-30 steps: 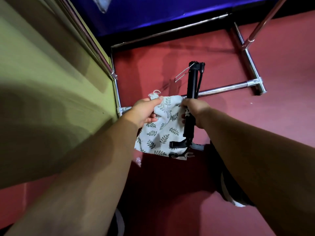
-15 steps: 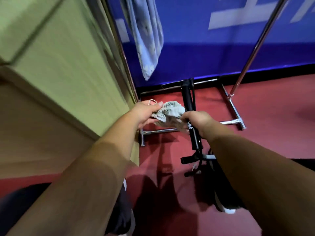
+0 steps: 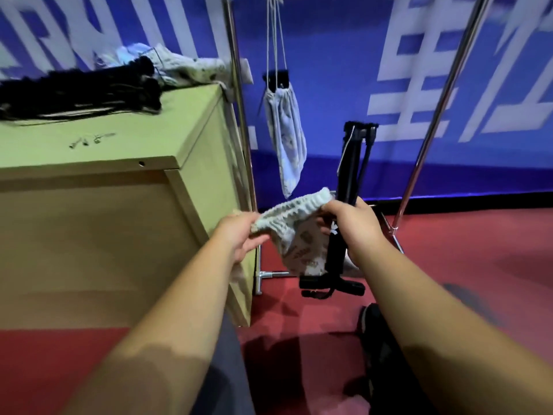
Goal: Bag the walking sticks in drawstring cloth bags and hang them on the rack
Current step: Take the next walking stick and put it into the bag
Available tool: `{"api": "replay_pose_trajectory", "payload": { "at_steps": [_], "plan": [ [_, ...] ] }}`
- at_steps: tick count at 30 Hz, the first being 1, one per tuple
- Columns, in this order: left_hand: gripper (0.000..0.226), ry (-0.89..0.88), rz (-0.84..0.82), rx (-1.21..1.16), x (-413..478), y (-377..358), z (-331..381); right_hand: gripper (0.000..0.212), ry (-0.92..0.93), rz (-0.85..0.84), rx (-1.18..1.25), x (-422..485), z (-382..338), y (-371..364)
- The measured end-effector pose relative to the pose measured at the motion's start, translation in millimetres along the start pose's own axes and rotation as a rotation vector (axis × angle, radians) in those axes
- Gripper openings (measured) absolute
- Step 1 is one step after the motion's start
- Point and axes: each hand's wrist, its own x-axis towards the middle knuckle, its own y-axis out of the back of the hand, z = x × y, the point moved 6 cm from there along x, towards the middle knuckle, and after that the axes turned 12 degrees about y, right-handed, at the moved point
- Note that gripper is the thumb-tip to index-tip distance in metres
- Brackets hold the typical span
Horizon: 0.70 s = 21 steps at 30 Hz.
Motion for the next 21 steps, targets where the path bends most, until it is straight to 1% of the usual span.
{"api": "replay_pose_trajectory", "payload": {
  "at_steps": [2,4,5,9,14,16,18,21],
  "plan": [
    [0.019,0.048,-0.067,0.063,-6,-2,-6,0.015,-0.023,0.007,-0.020,-7,8,-3],
    [0.025,0.019,-0.090,0.154,-7,-2,-4,0.013,-0.047,0.007,-0.020,-5,13,-6],
    [0.029,0.009,-0.077,0.198,-6,-1,-5,0.013,-0.055,-0.006,-0.020,-2,15,-8],
    [0.036,0.036,-0.006,0.364,8,4,-15,0.016,-0.077,-0.065,-0.074,15,20,-10],
    [0.052,0.072,0.004,0.362,26,-1,-17,0.021,-0.139,-0.216,-0.178,34,33,-18],
    [0.052,0.079,0.005,0.343,28,-6,-15,0.019,-0.135,-0.247,-0.218,40,38,-20],
    [0.051,0.066,0.010,0.302,29,-12,-12,0.016,-0.101,-0.239,-0.279,44,39,-22],
    [0.040,0.047,0.047,0.271,37,-15,-4,0.013,-0.043,-0.183,-0.360,51,36,-23]
  ]
}}
